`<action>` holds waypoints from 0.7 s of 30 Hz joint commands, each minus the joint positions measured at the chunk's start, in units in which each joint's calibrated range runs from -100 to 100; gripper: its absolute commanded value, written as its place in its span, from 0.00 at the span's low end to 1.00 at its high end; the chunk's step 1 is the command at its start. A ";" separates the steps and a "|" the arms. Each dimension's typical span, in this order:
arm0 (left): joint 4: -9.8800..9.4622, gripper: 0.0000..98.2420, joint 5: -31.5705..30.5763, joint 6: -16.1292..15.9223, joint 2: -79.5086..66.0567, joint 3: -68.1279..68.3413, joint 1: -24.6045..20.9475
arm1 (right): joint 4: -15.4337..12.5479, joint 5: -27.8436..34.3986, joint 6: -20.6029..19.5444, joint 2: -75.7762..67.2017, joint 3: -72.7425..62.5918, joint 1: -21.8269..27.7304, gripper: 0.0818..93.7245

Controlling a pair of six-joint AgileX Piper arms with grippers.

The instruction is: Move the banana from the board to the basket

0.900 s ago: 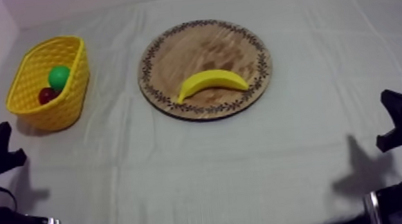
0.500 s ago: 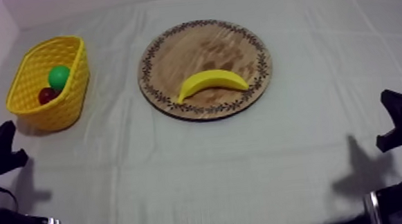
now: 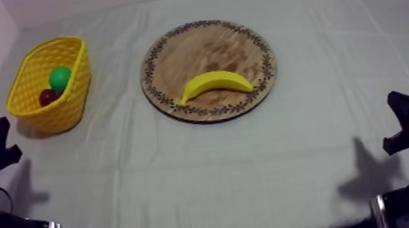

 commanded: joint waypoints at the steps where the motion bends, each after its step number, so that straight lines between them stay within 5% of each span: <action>1: -0.41 0.00 0.15 0.99 2.67 -3.66 0.18 | 0.00 -0.02 -0.01 0.00 -0.03 0.00 0.00; 10: -0.63 0.00 3.65 3.21 19.08 -25.89 2.97 | 0.00 -0.02 -0.01 0.00 -0.03 0.00 0.00; 21: -2.29 0.00 14.99 6.49 43.62 -58.09 7.84 | 0.00 -0.02 -0.01 0.00 -0.03 0.00 0.00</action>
